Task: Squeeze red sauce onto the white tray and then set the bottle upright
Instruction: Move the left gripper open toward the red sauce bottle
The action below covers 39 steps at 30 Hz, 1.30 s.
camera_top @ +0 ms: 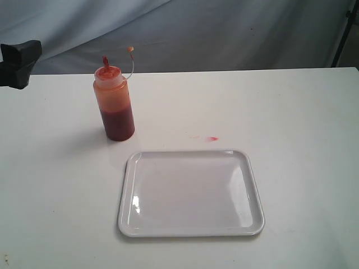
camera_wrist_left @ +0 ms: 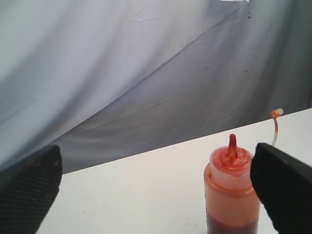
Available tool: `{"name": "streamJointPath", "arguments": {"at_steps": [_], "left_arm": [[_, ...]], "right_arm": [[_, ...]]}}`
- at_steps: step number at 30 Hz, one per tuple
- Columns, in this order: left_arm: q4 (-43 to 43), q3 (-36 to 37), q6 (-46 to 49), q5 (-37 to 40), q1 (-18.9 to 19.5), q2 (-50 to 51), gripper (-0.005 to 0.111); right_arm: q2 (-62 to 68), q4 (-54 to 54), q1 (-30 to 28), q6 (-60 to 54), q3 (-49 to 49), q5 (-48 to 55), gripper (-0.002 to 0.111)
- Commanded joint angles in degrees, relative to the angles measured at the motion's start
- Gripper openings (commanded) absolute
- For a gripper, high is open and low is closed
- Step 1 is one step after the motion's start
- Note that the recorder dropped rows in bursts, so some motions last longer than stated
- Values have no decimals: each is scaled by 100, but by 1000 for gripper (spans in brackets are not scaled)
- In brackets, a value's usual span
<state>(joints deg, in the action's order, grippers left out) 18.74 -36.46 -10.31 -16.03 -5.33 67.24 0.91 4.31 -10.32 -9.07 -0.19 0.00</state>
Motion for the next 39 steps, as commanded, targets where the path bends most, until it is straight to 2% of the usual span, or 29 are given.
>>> {"name": "streamJointPath", "arguments": {"at_steps": [1, 7, 11, 15, 17, 19, 22, 34, 39], "left_arm": [[-24, 25, -35, -212, -24, 22, 104], [-24, 25, -36, -383, -24, 22, 104], [-24, 25, -297, -105, -24, 93, 104], [4, 57, -1111, -48, -24, 656, 104], [393, 146, -1277, -161, -39, 1113, 104], [701, 205, -1293, -422, -39, 1554, 104], [715, 211, -1363, -974, -39, 2101, 104], [859, 211, -1152, -2730, -28, 3448, 104], [1225, 211, -958, -3043, -28, 4017, 104]], "right_arm": [[22, -54, -43, -12, 19, -74, 0], [22, -54, -43, -12, 19, -74, 0], [22, -54, -43, -12, 19, -74, 0], [22, -54, -43, -12, 19, -74, 0], [22, -54, -43, -12, 19, -74, 0], [22, -54, -43, -12, 19, -74, 0], [22, -54, -43, -12, 19, -74, 0], [22, -54, -43, -12, 19, -74, 0], [22, -54, -43, -12, 19, -74, 0]]}}
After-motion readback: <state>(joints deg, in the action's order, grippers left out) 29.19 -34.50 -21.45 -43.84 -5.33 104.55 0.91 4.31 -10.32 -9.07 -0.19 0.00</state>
